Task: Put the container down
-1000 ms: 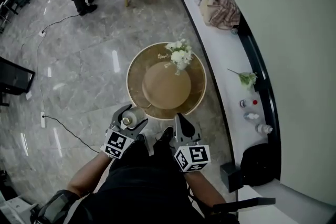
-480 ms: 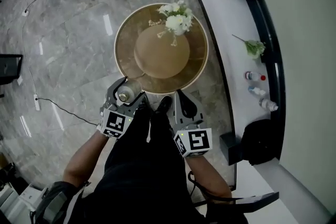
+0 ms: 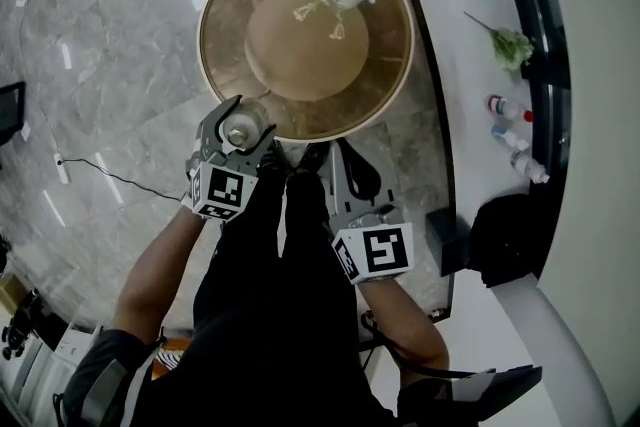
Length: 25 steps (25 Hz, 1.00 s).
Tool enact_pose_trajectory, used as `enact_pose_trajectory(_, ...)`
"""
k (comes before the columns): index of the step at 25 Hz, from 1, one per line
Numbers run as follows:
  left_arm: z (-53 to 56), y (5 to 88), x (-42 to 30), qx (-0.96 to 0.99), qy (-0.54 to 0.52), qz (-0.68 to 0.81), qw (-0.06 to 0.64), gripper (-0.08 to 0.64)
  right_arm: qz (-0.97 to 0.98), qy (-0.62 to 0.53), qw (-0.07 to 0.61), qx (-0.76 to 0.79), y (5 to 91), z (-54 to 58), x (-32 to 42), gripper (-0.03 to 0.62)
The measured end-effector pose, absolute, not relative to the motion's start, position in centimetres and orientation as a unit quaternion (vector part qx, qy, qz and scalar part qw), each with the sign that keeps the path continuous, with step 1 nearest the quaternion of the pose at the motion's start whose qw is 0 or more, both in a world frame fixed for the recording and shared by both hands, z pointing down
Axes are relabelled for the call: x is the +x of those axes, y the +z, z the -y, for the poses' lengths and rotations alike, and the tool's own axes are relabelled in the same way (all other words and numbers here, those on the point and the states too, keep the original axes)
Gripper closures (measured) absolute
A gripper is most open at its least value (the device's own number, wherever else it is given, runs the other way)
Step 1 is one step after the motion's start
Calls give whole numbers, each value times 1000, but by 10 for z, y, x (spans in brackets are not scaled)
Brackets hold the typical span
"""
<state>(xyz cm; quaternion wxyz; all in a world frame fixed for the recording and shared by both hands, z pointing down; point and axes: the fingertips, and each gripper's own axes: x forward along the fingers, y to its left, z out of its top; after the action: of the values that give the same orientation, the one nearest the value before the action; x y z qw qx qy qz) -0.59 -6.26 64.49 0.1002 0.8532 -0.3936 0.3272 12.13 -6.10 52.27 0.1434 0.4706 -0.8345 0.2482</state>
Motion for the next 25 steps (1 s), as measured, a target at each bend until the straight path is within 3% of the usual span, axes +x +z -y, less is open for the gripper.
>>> enact_pose_trajectory(25,82,830,-23,824,379,388,163,221,810,331,202,440,668,42,107,586)
